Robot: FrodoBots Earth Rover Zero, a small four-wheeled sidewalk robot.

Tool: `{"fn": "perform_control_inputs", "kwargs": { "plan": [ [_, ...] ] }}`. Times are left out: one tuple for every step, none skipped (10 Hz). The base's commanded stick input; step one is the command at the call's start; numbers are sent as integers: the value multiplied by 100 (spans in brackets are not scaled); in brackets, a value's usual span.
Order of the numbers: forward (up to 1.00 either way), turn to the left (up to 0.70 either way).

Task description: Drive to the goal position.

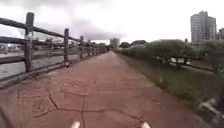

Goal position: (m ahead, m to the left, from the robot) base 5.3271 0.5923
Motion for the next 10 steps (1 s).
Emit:
{"fn": "perform_control_inputs", "kwargs": {
  "plan": [
    [70,0],
    [70,0],
    [70,0],
    [70,0],
    [70,0],
    [70,0],
    [70,0],
    [70,0],
    [70,0],
    [70,0]
  ]
}}
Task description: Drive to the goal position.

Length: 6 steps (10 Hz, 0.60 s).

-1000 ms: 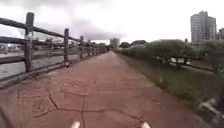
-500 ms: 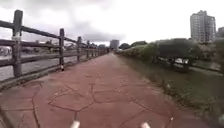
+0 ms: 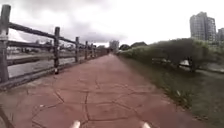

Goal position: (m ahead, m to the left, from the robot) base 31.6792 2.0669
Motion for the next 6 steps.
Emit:
{"fn": "perform_control_inputs", "kwargs": {
  "plan": [
    [70,0],
    [70,0],
    [70,0],
    [70,0],
    [70,12],
    [70,27]
  ]
}}
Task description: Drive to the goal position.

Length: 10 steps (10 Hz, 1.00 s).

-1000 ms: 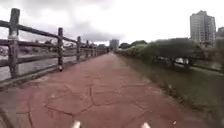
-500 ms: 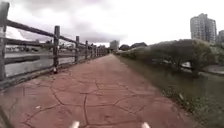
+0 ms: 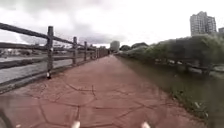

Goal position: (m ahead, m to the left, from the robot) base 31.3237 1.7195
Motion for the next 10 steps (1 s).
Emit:
{"fn": "perform_control_inputs", "kwargs": {
  "plan": [
    [70,22],
    [70,7],
    [70,0],
    [70,0],
    [70,0],
    [70,0],
    [70,0],
    [70,0],
    [70,0],
    [70,0]
  ]
}}
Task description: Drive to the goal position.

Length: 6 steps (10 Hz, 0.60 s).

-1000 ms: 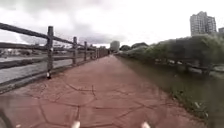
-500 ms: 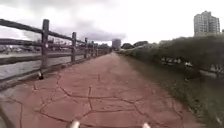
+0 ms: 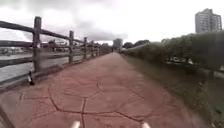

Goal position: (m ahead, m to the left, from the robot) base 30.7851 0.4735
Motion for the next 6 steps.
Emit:
{"fn": "perform_control_inputs", "kwargs": {
  "plan": [
    [70,0],
    [70,0],
    [70,0],
    [70,0],
    [70,0],
    [70,0]
  ]
}}
